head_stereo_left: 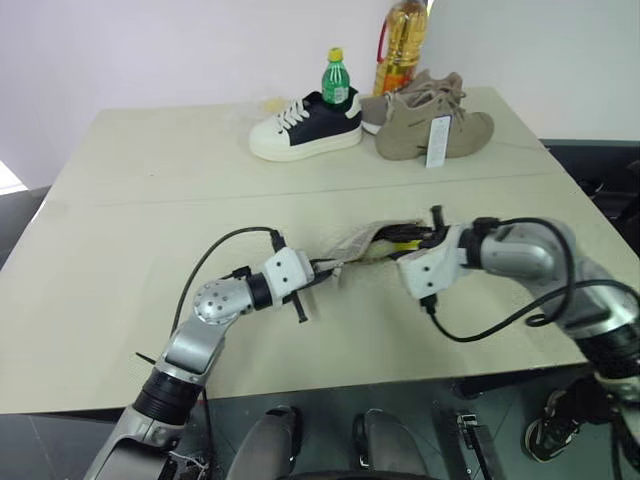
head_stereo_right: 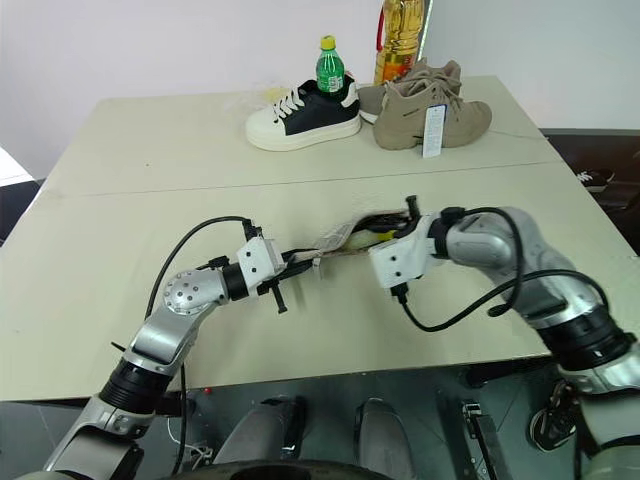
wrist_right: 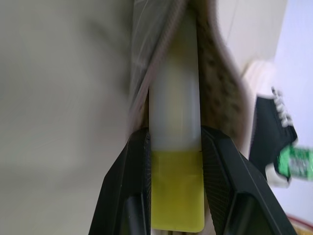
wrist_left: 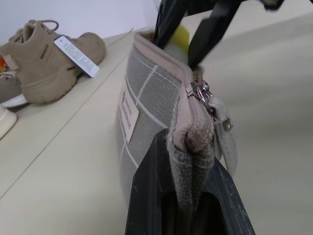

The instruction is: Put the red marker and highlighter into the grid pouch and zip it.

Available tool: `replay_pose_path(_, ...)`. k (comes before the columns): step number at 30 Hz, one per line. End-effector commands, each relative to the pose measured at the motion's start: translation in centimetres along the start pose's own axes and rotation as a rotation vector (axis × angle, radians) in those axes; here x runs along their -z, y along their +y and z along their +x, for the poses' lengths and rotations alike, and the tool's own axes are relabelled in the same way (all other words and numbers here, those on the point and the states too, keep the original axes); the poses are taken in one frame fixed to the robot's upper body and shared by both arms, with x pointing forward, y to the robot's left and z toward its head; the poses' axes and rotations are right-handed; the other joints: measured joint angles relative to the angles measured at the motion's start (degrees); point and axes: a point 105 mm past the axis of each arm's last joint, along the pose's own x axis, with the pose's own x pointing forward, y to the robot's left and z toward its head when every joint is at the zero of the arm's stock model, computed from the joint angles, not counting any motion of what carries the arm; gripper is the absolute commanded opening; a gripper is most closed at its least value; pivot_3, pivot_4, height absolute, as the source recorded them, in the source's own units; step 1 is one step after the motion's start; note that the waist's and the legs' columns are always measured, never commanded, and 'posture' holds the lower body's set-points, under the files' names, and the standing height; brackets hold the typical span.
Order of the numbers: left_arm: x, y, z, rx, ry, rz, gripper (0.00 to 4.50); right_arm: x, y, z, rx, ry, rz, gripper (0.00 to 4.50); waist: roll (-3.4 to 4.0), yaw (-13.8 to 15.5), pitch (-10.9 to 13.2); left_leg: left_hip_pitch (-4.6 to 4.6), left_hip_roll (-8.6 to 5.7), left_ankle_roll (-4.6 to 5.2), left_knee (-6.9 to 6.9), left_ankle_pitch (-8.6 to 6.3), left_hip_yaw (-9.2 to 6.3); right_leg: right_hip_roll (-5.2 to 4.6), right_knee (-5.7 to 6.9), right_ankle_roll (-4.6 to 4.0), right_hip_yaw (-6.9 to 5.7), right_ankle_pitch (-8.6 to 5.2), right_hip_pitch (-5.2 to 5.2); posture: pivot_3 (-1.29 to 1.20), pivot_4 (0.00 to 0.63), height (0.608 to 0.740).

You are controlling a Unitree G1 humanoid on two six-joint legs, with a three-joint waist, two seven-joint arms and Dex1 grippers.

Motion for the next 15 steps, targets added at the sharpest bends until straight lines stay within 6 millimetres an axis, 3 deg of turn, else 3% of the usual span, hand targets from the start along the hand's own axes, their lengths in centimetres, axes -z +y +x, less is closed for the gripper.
replay_pose_path(1,-1.9,0.5,0.1,-0.017,-0.062,0.03,0.0,-1.1,-1.4,-0.2,0.034,-0.044,-0.02,0.86,0.0,-0.01,0.0,0.0,-0.01,0.0,0.01,0.0,0.0,0.0,-0.01,0.0,0.0,0.0,0.01,0.0,0.15,0.738)
replay_pose_path(2,-1.9,0.6,0.1,-0.021,-0.061,0.028,0.0,-1.1,-1.4,-0.2,0.033,-0.043,-0.011,0.86,0.0,-0.02,0.0,0.0,-0.01,0.0,0.01,0.0,0.0,0.0,-0.02,0.0,0.0,0.0,0.02,0.0,0.15,0.738)
replay_pose_path(4,-1.9,0.7,0.0,-0.027,-0.061,0.023,0.0,-0.9,-1.5,-0.3,0.035,-0.04,-0.001,1.9,0.0,-0.07,0.0,0.0,0.0,0.0,0.01,0.0,-0.01,0.0,-0.01,0.0,0.0,0.0,0.01,0.0,0.15,0.738)
replay_pose_path(5,-1.9,0.8,-0.1,-0.037,-0.058,0.018,0.0,-0.7,-1.8,-0.5,0.05,-0.039,0.008,2.21,0.0,-0.09,0.0,0.0,0.0,0.0,0.0,0.0,-0.01,0.0,0.0,0.0,0.0,0.0,0.01,0.0,0.15,0.738)
replay_pose_path(9,-1.7,1.9,-0.4,-0.123,-0.073,-0.046,0.0,-0.4,-3.9,-2.0,0.175,-0.091,0.159,4.21,-0.01,-0.08,0.0,0.0,0.0,0.0,0.0,0.0,0.0,0.0,0.0,0.0,0.0,0.0,0.01,0.0,0.15,0.738)
replay_pose_path(12,-1.4,4.3,-0.7,-0.291,-0.109,-0.181,0.0,0.1,-6.9,-4.5,0.334,-0.227,0.525,4.21,-0.02,-0.06,0.01,0.01,0.01,0.0,0.02,0.0,-0.03,0.01,0.0,0.0,0.0,0.01,0.03,0.0,0.15,0.738)
replay_pose_path(15,-1.9,5.6,-0.6,-0.385,-0.189,-0.319,0.0,0.1,-7.8,-5.3,0.39,-0.363,0.829,4.21,-0.05,-0.02,0.01,0.01,0.01,0.01,0.07,0.0,-0.07,0.01,0.03,0.0,-0.01,0.02,0.05,0.0,0.15,0.738)
